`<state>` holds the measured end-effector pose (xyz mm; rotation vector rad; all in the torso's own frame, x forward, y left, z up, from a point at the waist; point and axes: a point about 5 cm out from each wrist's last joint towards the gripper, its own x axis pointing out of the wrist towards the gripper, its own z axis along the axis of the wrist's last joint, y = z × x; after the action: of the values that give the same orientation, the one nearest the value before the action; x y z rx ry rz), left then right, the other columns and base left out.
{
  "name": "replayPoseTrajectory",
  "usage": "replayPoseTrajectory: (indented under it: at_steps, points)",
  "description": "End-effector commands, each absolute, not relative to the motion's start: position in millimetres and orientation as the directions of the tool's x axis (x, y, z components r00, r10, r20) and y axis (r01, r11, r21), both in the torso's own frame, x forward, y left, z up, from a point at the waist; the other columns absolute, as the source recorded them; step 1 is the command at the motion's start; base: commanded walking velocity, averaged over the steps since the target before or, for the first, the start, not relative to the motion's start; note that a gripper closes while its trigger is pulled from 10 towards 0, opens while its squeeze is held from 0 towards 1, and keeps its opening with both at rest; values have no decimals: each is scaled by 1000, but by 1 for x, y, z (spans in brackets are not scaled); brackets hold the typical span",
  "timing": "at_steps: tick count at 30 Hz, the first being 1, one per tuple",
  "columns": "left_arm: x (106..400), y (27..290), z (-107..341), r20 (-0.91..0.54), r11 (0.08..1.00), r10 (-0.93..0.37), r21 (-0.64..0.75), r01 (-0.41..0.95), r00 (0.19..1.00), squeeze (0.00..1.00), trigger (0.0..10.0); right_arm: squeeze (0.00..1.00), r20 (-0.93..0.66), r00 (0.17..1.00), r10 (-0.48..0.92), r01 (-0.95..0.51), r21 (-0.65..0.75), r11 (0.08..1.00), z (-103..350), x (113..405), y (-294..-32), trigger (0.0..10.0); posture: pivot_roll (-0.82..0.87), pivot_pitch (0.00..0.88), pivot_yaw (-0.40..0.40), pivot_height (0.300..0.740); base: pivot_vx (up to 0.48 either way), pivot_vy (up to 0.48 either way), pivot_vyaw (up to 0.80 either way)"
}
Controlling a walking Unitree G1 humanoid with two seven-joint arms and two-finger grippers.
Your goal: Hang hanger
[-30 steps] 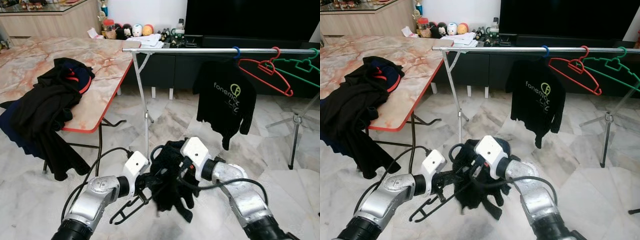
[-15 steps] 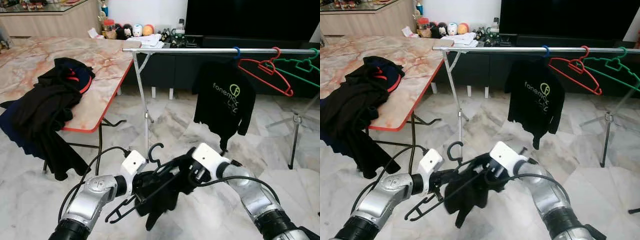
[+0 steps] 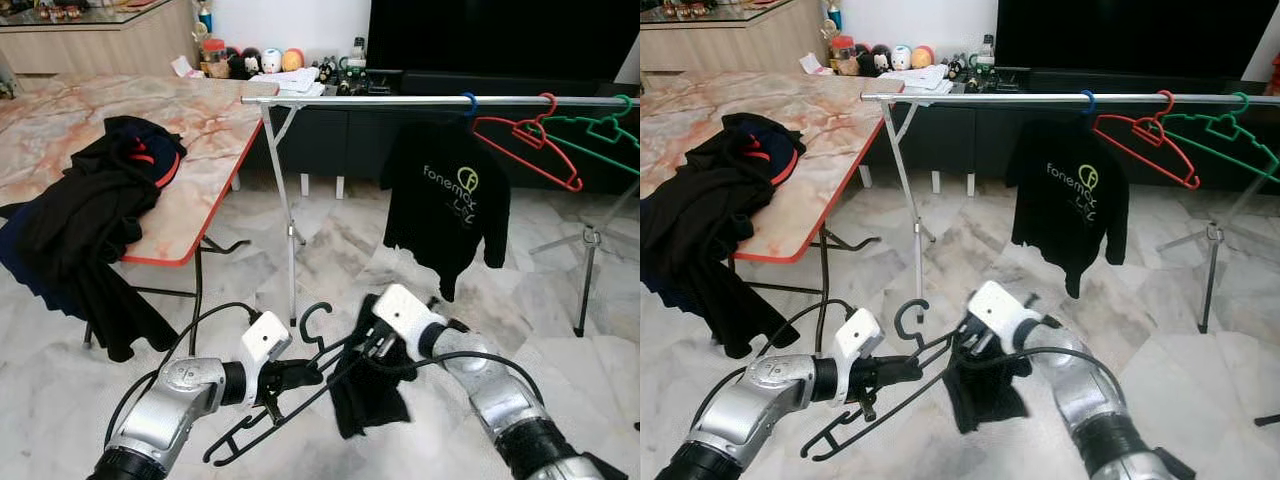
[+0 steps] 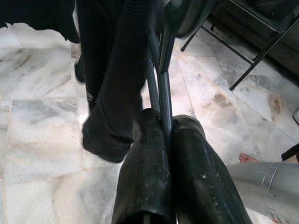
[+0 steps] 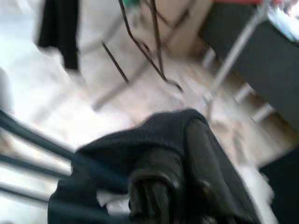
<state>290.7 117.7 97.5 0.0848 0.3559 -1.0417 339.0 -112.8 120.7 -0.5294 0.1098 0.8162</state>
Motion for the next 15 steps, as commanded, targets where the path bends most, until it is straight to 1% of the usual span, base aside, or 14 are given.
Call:
replayPoseTrajectory:
  at_steps: [1,3,4,6,7,8,9,10,11,12,14,15]
  points:
    - [294,115,99,-326,520,-820,-81,851,470,0,10000,0,-200,665,719,-725,-401,559,140,338,-102,10000,39,83,38,740,0,0,0]
    - [298,115,100,-324,554,-798,-62,830,508,0,10000,0,-180,669,721,-721,-392,571,145,338,-100,10000,39,84,37,740,0,0,0]
    - [305,117,100,-321,602,-762,-31,798,562,0,10000,0,-160,672,723,-718,-377,585,148,338,-97,10000,38,84,37,740,0,0,0]
    - [308,118,101,-320,621,-746,-16,783,585,0,10000,0,-150,668,729,-722,-368,586,150,338,-96,10000,38,84,36,740,0,0,0]
    - [309,118,100,-320,631,-738,-13,776,595,0,10000,0,-144,657,740,-732,-355,582,151,336,-94,10000,38,84,36,740,0,0,0]
    - [312,118,100,-317,650,-723,-9,760,615,0,10000,0,-136,630,765,-756,-334,563,154,330,-90,10000,37,85,35,740,0,0,0]
    - [313,118,100,-314,659,-716,-8,752,624,0,10000,0,-133,615,777,-767,-327,552,155,327,-88,10000,37,85,35,740,0,0,0]
    - [314,117,101,-311,667,-709,-5,745,633,0,10000,0,-138,578,804,-795,-318,517,155,321,-84,10000,37,85,35,740,0,0,0]
    - [314,117,101,-311,667,-709,-5,745,633,0,10000,0,-138,578,804,-795,-318,517,155,321,-84,10000,37,85,35,740,0,0,0]
    - [315,116,100,-311,670,-707,-5,743,636,0,10000,0,-161,563,810,-805,-327,495,152,318,-84,10000,33,85,35,740,0,0,0]
    - [315,114,100,-310,666,-711,-10,746,631,0,10000,0,-197,579,791,-795,-351,494,145,319,-88,10000,33,84,35,740,0,0,0]
    - [313,113,99,-312,649,-727,-22,760,612,0,10000,0,-264,626,733,-760,-415,500,136,325,-98,10000,34,85,35,740,0,0,0]
